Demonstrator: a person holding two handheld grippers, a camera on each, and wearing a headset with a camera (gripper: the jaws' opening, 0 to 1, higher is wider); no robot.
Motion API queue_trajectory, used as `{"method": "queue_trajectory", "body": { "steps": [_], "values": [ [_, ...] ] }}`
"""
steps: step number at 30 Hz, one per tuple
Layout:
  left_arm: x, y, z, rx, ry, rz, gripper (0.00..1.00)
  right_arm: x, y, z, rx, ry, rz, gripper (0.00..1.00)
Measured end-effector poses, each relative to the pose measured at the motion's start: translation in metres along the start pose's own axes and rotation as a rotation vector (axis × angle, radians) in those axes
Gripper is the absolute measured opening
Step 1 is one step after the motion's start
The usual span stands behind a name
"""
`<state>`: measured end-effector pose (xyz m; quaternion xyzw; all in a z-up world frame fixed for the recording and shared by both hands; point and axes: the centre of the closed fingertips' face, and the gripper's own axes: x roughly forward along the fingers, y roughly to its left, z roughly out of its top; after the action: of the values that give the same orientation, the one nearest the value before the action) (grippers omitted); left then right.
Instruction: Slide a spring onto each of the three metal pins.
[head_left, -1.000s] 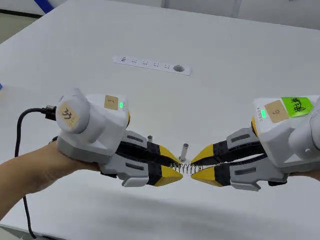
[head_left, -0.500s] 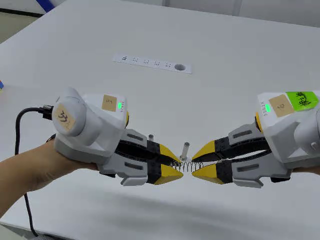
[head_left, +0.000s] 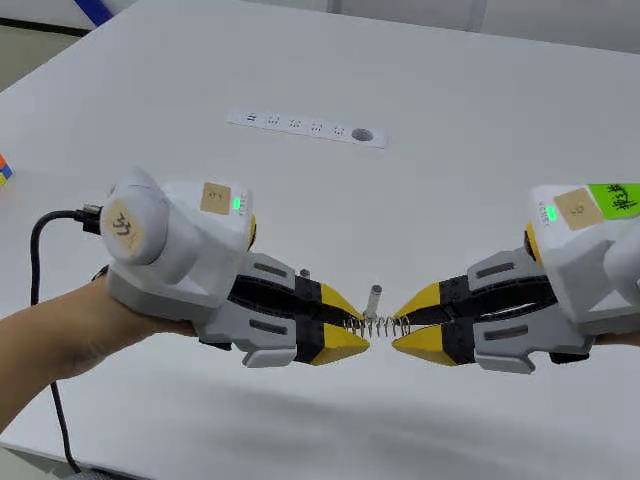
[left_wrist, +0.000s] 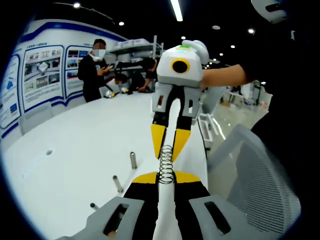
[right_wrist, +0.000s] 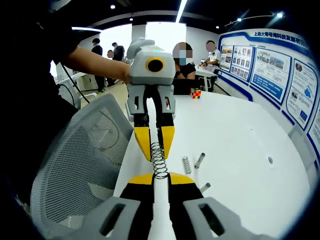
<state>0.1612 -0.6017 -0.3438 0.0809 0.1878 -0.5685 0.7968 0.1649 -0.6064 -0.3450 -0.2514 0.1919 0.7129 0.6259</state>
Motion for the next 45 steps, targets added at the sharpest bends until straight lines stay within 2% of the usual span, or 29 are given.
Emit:
{"method": "queue_trajectory", "body": {
  "steps": [4,10,14,24,29,32,40,43,45],
  "values": [
    [0.0,-0.001,-0.001,0.003,0.005,0.0,0.1,-0.004,0.0,0.009,0.02,-0.047,0.004,0.11],
    [0.0,0.0,-0.001,0.007,0.004,0.005,0.1,-0.005,-0.001,0.015,0.041,-0.074,0.009,0.11],
    [-0.001,0.0,0.0,0.005,0.001,0.005,0.1,-0.007,-0.001,0.023,0.072,-0.119,0.016,0.12],
    [0.0,-0.001,0.0,0.015,0.004,0.003,0.1,-0.005,0.002,0.039,0.109,-0.183,0.035,0.12],
    [0.0,-0.001,-0.001,0.019,0.006,0.004,0.1,-0.003,0.003,0.045,0.116,-0.198,0.038,0.12],
    [0.0,-0.003,0.002,0.009,-0.008,-0.003,0.1,-0.003,0.004,0.051,0.133,-0.224,0.043,0.12],
    [0.001,-0.003,0.003,0.018,-0.01,0.0,0.1,0.0,0.005,0.058,0.117,-0.228,0.036,0.11],
    [0.001,-0.006,0.006,-0.021,-0.029,-0.017,0.1,0.0,0.005,0.061,0.124,-0.237,0.036,0.11],
    [0.0,-0.006,0.007,-0.02,-0.033,-0.019,0.1,-0.001,0.005,0.062,0.121,-0.237,0.038,0.11]
  ]
}}
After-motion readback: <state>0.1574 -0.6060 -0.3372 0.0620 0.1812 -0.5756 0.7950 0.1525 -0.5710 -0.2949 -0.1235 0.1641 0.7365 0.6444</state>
